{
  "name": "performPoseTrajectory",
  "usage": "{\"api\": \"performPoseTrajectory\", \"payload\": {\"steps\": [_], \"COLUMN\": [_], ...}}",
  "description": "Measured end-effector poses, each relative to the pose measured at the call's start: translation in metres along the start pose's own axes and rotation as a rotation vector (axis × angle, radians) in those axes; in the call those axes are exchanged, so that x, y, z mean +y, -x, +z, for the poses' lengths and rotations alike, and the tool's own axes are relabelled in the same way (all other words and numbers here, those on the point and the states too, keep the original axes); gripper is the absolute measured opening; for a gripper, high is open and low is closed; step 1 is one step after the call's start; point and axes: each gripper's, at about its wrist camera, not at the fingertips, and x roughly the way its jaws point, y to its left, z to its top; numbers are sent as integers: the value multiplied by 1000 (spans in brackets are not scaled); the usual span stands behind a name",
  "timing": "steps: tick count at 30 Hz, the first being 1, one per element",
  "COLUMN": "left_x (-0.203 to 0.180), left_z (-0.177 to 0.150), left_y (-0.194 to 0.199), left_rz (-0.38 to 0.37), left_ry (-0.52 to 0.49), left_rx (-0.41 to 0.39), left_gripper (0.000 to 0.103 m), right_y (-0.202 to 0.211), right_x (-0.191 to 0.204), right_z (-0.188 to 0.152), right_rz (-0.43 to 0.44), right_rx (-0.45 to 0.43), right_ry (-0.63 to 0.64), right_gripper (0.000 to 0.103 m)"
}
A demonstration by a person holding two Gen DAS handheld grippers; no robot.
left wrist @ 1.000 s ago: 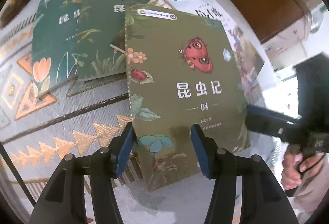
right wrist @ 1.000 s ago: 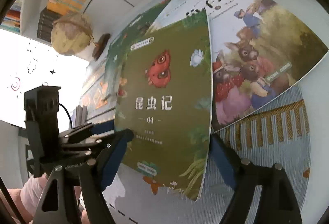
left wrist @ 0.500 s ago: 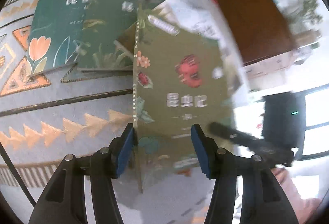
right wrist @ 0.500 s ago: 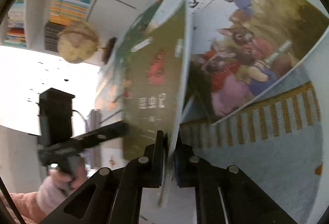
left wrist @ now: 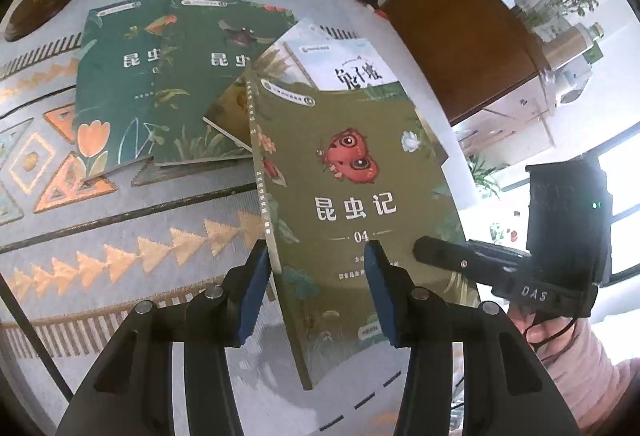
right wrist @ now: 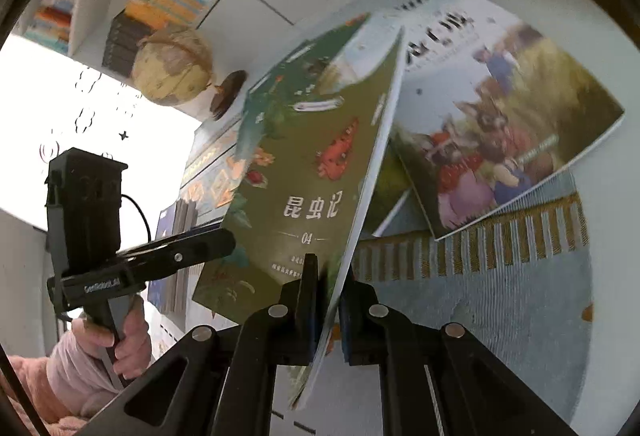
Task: Organize books
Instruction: 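Lift the olive-green book with both grippers and carry it beside the dark blue book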
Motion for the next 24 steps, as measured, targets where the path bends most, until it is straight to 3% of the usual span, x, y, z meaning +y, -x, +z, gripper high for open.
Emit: {"api": "performPoseTrajectory", "payload": {"steps": [10, 24], "left_x": [-1, 25], "left_z": [-22, -65], "left_y": [39, 111], "left_rz": [24, 94], "left_ry": [-15, 30], "left_rx": [-56, -173], "left_gripper": [44, 44], "right_y": [15, 5], "right_x": [34, 111], "right_z": [-10, -24], "right_rz": [49, 104], "right_rx": [-12, -2], "right_ry": [54, 194], "right_gripper": [10, 11]}}
